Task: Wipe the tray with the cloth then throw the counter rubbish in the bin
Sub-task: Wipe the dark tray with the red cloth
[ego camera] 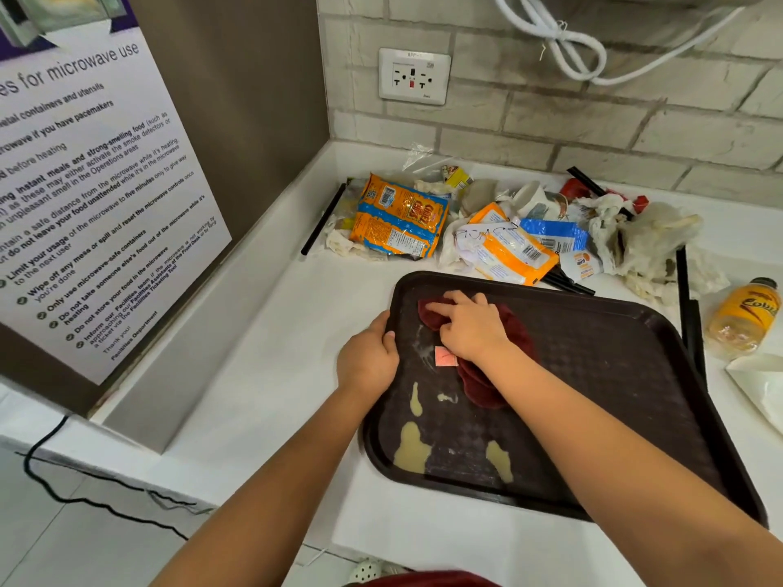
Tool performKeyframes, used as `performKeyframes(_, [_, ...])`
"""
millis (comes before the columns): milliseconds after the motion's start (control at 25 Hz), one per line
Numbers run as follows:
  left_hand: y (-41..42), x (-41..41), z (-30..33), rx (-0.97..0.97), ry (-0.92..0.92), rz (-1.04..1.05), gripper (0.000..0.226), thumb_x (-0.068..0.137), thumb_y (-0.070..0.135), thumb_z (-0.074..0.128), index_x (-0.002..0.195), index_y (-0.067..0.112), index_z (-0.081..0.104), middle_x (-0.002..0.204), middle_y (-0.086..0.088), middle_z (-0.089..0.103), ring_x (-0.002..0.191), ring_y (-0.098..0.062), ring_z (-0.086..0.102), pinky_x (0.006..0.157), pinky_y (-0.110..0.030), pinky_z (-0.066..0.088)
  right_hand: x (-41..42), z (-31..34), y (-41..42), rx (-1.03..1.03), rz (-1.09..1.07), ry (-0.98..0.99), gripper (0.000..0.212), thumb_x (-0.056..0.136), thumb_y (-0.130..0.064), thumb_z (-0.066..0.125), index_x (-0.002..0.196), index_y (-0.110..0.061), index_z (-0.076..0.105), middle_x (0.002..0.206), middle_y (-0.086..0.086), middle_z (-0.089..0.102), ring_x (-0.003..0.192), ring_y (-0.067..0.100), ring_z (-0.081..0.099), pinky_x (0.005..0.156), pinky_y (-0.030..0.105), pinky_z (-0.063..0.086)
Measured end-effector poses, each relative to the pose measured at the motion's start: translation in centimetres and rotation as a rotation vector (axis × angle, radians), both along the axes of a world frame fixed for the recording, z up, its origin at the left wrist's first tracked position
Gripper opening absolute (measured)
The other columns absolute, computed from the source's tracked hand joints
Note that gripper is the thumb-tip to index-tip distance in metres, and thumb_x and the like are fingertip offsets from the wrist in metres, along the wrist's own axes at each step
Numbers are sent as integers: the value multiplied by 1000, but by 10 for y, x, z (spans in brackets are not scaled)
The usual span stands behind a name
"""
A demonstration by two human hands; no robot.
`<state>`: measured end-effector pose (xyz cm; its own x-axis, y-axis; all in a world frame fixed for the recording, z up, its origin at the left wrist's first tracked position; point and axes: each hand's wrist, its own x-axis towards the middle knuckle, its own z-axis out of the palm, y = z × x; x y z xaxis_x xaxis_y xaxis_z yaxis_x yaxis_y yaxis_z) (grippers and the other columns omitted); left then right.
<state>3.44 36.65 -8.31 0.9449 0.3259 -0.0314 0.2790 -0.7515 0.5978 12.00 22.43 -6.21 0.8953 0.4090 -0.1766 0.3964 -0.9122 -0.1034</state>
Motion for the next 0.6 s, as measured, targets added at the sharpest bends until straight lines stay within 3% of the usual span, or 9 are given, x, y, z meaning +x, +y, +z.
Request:
performKeyframes(360, [1, -2, 6, 1, -19, 55, 42, 100, 29, 33, 142, 25, 39, 127, -3, 61, 113, -24, 59, 93, -32, 46, -35, 8, -36, 147, 383, 86, 44, 84, -15, 48, 114, -43, 62, 136, -13, 47, 109, 16, 41, 91, 33, 33])
performKeyframes(600, [-12, -1, 5, -25, -16, 71, 41, 100, 30, 33, 141, 28, 39, 129, 0, 60, 112, -22, 59, 92, -30, 47, -14, 2, -65, 30, -55, -54, 48, 85, -25, 45, 129, -44, 47, 141, -9, 40, 122, 25, 35, 98, 41, 30])
